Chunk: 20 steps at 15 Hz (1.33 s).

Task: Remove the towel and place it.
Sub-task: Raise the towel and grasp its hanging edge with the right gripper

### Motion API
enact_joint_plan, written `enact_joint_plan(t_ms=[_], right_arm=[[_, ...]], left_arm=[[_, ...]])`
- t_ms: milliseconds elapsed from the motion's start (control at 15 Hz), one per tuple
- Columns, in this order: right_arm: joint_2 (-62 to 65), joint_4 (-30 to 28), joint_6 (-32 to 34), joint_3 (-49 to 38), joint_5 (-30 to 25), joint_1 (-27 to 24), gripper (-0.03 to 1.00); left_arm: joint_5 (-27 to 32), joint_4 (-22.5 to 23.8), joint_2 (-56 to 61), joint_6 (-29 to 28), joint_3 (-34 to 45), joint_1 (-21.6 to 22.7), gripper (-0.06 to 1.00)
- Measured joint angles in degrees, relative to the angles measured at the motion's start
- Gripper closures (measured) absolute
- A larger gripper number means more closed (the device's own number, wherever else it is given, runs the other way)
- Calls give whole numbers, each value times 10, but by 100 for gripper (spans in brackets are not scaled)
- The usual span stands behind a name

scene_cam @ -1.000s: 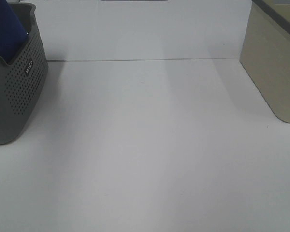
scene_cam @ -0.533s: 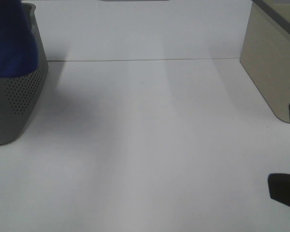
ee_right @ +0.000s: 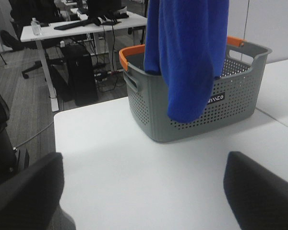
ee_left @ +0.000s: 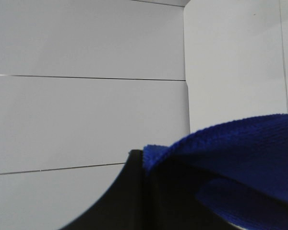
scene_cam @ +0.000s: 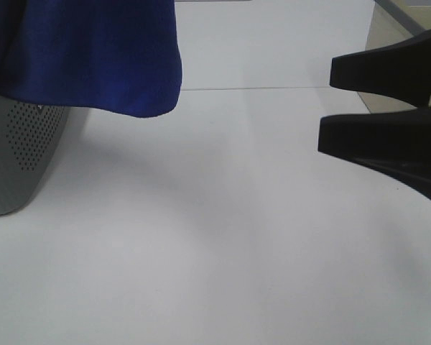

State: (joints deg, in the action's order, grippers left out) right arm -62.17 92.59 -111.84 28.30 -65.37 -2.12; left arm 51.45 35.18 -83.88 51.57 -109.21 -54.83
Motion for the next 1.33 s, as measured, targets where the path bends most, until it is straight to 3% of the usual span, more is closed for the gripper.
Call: enact_joint_plan(t_ms=[267,467,667,933,1067,1333], right_arm=[[-128,42,-58,49,-27,24,10],[-266,45,-65,149,-1,121,11],[-342,47,-53,228,0,158,11],[-376,38,-46,267,-2,207,11],[-376,28,-44,268,-29,229,12],[-376,-23,-15,268,-37,233,22]], left_arm=[[-2,-13,-32,10,0,-6,94],[-17,-36,-36,10,0,-6,94],[-20,-64,-36,25,0,-6,94],[-29,-70,-37,34,0,-6,94],[-32,-70,-41,36,0,-6,94],[-33,-67,-43,37,0,-6,94]])
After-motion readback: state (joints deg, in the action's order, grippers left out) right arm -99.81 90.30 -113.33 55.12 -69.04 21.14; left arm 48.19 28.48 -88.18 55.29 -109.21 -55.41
